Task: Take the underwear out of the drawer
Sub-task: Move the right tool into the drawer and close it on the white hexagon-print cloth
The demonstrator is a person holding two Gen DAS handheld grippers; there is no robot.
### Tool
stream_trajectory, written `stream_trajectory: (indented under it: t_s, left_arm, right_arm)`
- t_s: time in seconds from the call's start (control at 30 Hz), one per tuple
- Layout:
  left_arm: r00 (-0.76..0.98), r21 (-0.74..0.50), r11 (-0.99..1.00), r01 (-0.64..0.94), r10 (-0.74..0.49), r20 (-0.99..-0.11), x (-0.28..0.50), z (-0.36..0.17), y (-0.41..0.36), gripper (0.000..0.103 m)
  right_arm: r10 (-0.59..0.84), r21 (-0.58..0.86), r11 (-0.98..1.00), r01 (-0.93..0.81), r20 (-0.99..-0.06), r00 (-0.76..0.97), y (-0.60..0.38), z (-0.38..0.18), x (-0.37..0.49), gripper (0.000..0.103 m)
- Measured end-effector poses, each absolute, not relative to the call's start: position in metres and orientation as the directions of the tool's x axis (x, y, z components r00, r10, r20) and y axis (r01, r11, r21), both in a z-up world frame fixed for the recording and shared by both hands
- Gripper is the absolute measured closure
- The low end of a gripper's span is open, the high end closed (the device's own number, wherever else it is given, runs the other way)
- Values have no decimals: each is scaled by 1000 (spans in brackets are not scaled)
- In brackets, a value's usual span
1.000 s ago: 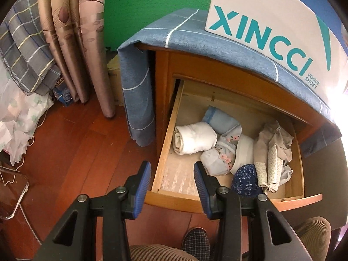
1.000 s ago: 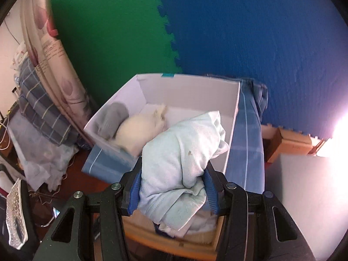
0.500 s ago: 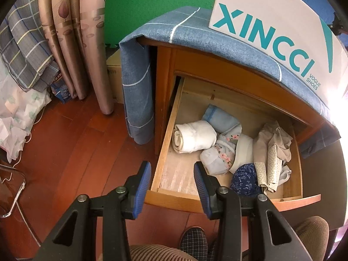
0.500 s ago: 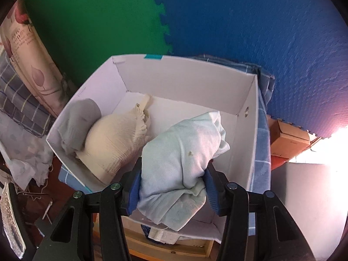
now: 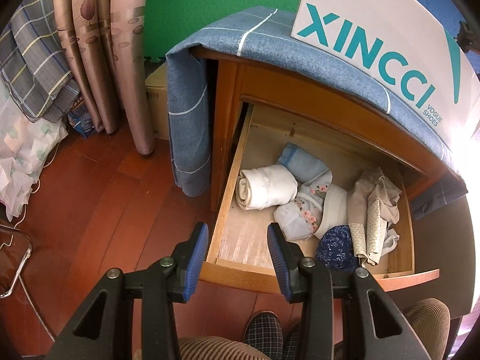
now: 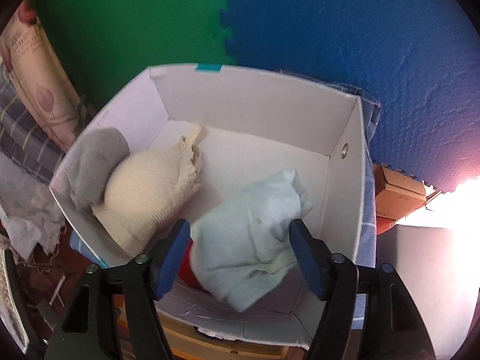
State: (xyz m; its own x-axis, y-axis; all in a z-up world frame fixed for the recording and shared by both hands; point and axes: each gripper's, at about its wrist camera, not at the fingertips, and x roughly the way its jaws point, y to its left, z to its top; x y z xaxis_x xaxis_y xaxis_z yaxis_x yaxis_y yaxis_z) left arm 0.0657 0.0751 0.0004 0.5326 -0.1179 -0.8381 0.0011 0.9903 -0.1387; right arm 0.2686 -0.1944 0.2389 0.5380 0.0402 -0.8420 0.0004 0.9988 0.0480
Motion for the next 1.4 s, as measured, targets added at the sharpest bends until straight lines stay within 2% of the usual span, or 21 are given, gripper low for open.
stream_trajectory:
  t_s: [0.23, 0.43, 0.57, 0.77, 1.0, 1.13, 1.4]
  left_arm:
    - [531, -160, 987, -5, -132, -837, 65, -1, 76, 61]
    - [536, -177, 984, -11, -144, -832, 64, 1, 78, 61]
    - [540, -195, 981, -20, -154, -827, 63, 1, 80, 61]
    - [540, -198, 980, -21, -155, -827, 64, 1, 81, 61]
    - [539, -224, 974, -34, -171, -825, 65, 1, 84, 61]
    - [539, -241, 970, -41, -182, -823, 66, -1, 88, 61]
    - [537, -283, 958, -51, -213, -816, 67, -4, 95, 61]
  right_arm:
    - [101, 91, 995, -48, -784, 613, -193, 270, 222, 28]
    - [138, 85, 989, -118, -805, 577, -182, 258, 170, 27]
    - [160, 103, 985, -139, -842, 515, -174, 225, 146, 27]
    - [161, 124, 985, -121, -916, 366, -163, 138, 135, 27]
    - [120, 135, 990, 37, -955, 272, -159, 55, 160, 27]
    - [76, 111, 987, 115, -960, 268, -155, 27, 174, 27]
    - [-47, -13, 990, 143, -969, 241, -139, -8, 205, 27]
